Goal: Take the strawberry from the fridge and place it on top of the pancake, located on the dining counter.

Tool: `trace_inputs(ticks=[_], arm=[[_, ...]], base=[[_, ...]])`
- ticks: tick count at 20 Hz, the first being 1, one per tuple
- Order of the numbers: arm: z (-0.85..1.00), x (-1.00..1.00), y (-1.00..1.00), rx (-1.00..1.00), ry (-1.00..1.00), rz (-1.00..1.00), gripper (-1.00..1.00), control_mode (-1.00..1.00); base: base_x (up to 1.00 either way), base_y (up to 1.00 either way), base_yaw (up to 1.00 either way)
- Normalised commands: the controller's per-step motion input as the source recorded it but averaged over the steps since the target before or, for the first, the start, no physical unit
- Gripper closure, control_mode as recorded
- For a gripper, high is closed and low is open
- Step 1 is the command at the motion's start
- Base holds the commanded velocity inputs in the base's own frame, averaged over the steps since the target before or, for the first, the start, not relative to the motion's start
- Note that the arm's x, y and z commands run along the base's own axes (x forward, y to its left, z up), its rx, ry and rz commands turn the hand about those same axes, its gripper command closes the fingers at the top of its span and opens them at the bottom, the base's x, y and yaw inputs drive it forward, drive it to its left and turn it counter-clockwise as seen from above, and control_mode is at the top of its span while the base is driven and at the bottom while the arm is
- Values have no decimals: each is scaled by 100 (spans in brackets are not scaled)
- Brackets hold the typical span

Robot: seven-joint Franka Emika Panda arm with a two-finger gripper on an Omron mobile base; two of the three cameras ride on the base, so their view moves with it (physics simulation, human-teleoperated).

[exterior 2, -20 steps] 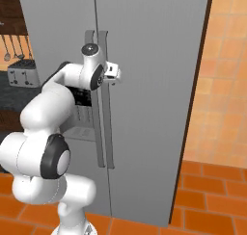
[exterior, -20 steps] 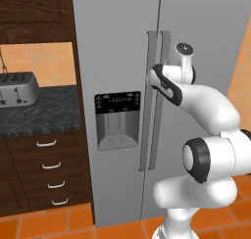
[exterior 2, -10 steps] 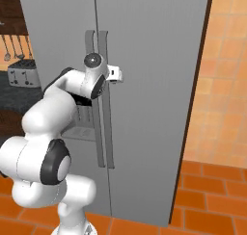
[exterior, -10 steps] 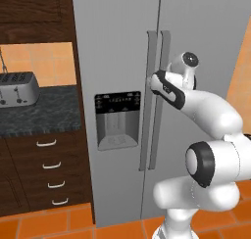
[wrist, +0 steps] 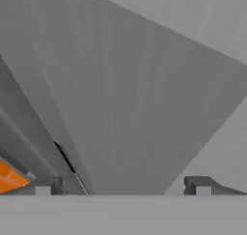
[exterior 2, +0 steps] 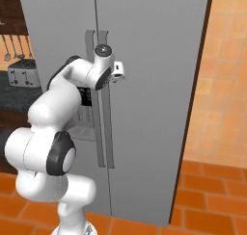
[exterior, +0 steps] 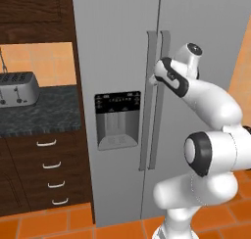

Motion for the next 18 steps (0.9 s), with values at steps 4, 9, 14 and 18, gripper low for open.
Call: trace_inputs(ticks=[4,9,14,18], arm=[[-85,0,12,0,-71,0,-100,-100],[-97,15,17,-2,-59,0,-100,-100],[-56,41,66,0,-15,0,-100,-100],[-15,39,54,0,3,0,-100,-100]], base=[[0,0,0],[0,0,0],[0,0,0],[0,0,0]])
